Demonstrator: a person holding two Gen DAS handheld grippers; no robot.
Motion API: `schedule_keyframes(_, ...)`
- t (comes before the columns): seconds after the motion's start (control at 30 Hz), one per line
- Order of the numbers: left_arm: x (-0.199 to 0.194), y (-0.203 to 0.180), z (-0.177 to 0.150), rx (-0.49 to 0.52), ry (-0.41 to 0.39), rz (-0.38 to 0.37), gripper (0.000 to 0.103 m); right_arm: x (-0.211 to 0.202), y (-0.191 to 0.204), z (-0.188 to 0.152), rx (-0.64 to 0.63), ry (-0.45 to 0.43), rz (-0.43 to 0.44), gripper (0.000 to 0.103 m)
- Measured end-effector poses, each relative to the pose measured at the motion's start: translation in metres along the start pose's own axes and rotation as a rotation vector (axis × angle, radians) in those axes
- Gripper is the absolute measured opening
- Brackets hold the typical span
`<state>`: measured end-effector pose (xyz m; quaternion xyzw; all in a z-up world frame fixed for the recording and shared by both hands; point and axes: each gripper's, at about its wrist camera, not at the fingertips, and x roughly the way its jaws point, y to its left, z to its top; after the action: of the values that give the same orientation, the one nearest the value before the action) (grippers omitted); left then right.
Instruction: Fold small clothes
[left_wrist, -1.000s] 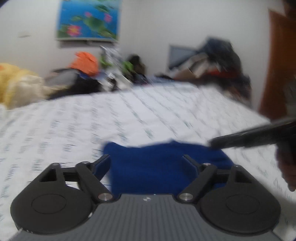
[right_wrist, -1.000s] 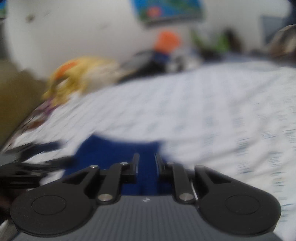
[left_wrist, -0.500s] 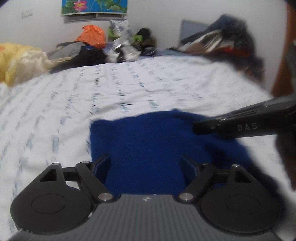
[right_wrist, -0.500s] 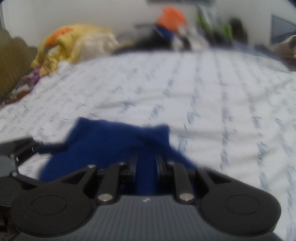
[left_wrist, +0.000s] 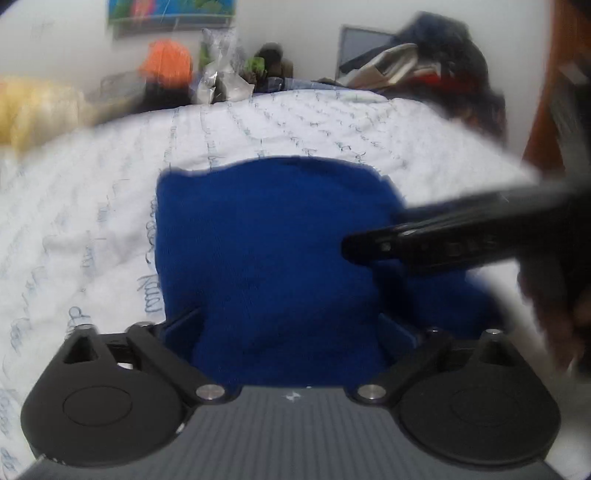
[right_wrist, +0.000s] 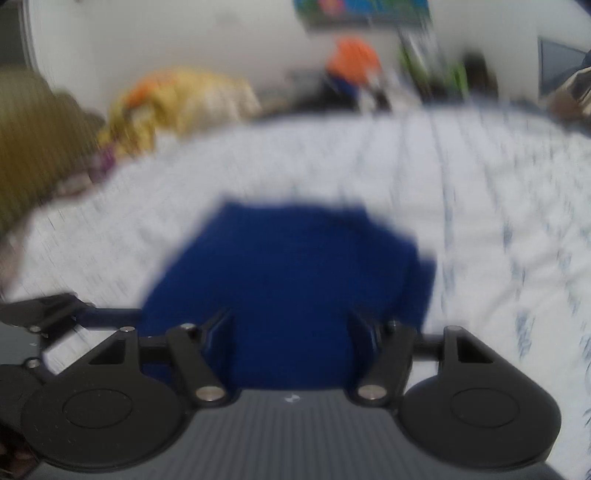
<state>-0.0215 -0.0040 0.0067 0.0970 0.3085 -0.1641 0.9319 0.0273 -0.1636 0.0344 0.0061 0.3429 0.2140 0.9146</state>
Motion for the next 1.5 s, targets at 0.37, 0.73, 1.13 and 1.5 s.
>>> schedule_keyframes(0.37,-0.039,0.015,-0.035,-0.17,0.064,0.024,0.103,-0.031,0.019,-0.034,-0.088,0.078,-0.052,0.067)
schedule_keyframes(0.73,-0.046,0.021,-0.036,-0.201,0.084,0.062,0.103,-0.043,0.04,-0.045,-0.12,0.036,-0.004,0.07)
schedule_keyframes(1.13,-0.048,0.013,-0.019,-0.204,0.071,-0.03,0.09,-0.02,0.033,0.001,-0.041,-0.049,0.021,0.073)
schedule_keyframes(1.5,-0.059,0.006,-0.009,-0.188,0.044,-0.044,0.088,-0.012,0.027,0.055,-0.112,-0.02,0.039,0.075)
